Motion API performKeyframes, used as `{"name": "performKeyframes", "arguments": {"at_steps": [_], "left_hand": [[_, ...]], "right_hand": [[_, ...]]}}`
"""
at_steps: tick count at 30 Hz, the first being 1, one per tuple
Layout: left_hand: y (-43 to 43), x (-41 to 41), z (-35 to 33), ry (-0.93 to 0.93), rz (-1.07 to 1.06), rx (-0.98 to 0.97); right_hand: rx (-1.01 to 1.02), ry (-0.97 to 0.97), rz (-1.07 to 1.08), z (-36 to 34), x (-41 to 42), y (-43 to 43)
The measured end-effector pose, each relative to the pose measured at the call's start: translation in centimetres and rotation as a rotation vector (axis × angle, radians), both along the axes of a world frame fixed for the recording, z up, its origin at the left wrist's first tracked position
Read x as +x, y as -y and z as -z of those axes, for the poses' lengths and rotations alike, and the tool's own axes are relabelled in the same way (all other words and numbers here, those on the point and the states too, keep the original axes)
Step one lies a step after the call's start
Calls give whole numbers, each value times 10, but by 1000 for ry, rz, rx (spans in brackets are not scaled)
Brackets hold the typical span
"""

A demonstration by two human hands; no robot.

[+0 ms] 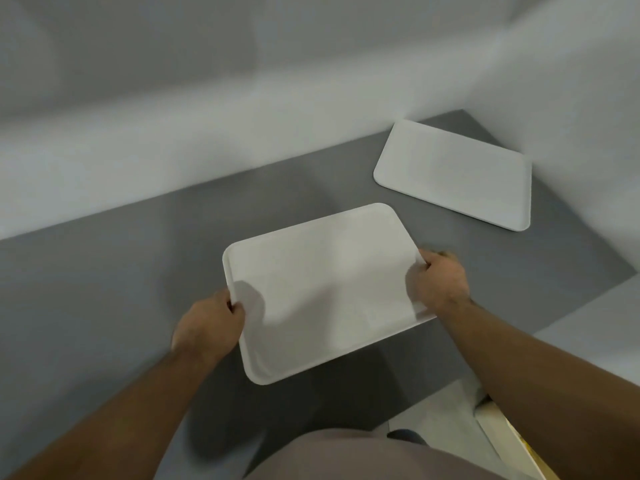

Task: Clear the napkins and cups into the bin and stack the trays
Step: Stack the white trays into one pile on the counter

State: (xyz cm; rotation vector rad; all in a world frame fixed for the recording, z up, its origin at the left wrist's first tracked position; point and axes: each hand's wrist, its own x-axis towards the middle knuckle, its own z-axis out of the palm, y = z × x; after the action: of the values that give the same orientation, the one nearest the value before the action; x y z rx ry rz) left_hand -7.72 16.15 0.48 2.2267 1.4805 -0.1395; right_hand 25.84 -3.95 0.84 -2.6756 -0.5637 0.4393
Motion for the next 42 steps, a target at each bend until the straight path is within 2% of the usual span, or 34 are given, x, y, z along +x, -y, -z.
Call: {"name": "performKeyframes", "arguments": {"at_steps": [5, 9, 17, 19, 22, 27, 30, 33, 38, 42], "left_hand": [[-4, 1, 10, 82, -40, -107], [-8, 8, 15, 130, -83, -220], [-8, 18, 16, 145, -59, -215], [-10, 17, 11, 68, -12, -191], [-14, 22, -5, -67, 60, 2], [-7, 70, -25, 10, 149, 135], [-4, 112, -30, 37, 268, 165], [-1, 157, -36, 59, 346, 167], [15, 230, -40, 139, 382, 197], [31, 279, -40, 172, 367, 185]], "right_hand": [[-167, -17, 44, 2, -8, -2], [-124, -53, 82, 0, -3, -9], [-130, -27, -18, 1, 12, -11], [-137, -41, -32, 2, 14, -9], [-56, -65, -38, 2, 18, -2], [156, -172, 17, 1, 28, 24], [300, -208, 165, -1, 52, 44], [349, -166, 301, -4, 90, 64], [312, -60, 426, -13, 181, 85], [226, -47, 437, -16, 256, 83]]}}
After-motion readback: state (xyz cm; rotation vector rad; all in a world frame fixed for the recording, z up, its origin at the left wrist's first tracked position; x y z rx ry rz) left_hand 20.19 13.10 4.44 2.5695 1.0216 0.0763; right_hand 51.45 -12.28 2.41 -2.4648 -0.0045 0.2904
